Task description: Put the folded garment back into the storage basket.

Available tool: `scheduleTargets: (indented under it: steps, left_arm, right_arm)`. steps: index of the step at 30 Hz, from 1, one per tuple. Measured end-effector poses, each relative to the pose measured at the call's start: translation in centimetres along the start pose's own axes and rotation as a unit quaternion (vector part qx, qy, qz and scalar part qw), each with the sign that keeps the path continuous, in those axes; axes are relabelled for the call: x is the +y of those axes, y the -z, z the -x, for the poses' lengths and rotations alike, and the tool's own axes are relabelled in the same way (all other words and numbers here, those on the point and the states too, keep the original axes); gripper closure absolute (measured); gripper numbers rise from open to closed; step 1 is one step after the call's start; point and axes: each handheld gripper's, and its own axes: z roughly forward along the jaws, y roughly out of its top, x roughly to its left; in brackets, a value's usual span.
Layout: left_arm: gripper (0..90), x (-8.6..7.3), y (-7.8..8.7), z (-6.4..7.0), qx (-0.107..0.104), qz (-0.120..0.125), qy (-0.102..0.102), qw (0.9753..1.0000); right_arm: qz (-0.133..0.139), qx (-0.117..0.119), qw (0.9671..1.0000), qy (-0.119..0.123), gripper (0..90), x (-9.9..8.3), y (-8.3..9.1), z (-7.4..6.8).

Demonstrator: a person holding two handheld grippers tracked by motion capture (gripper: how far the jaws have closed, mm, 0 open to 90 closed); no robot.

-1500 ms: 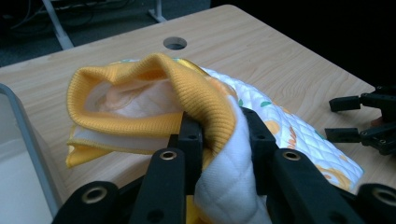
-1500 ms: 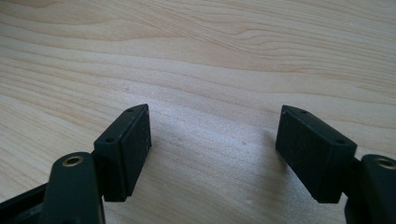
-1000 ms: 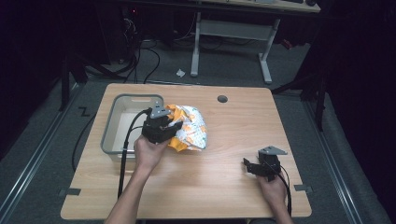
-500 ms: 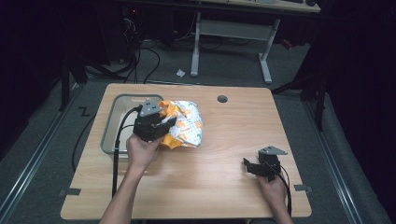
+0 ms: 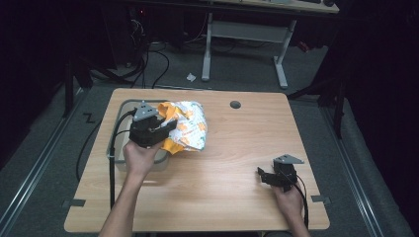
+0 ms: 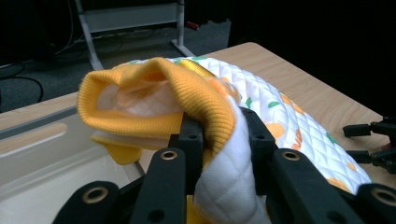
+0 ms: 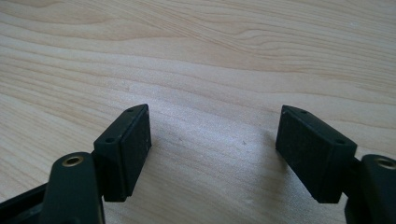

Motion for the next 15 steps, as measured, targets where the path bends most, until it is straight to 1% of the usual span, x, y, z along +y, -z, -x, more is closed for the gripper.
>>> scheduleTargets:
  steps: [1,5,6,8,13,15]
  left_arm:
    - [74.0,0.0,0.3,-0.2,0.003,0.002,0.002,1.0000]
    - [74.0,0.0,0.8,-0.6,0.010,0.003,0.002,0.9999]
    - [74.0,0.0,1.1,-0.8,0.016,0.002,0.001,0.9999]
    - [74.1,-0.1,1.3,-1.1,0.018,0.001,0.005,0.9998]
    - [74.3,-0.2,1.9,-1.5,0.024,0.003,0.003,0.9997]
    - [74.3,-0.3,2.2,-2.0,0.027,0.003,0.005,0.9996]
  right_arm:
    - [0.000,0.000,1.0000,0.000,26.8,0.0,0.0,0.0]
    - [0.000,0.000,1.0000,0.000,26.8,0.0,0.0,0.0]
    - [0.000,0.000,1.0000,0.001,26.8,0.0,0.0,0.0]
    - [0.000,0.000,1.0000,0.000,26.8,0.0,0.0,0.0]
    - [0.000,0.000,1.0000,0.000,26.8,0.0,0.0,0.0]
    - [0.000,0.000,1.0000,-0.001,26.7,0.0,0.0,0.0]
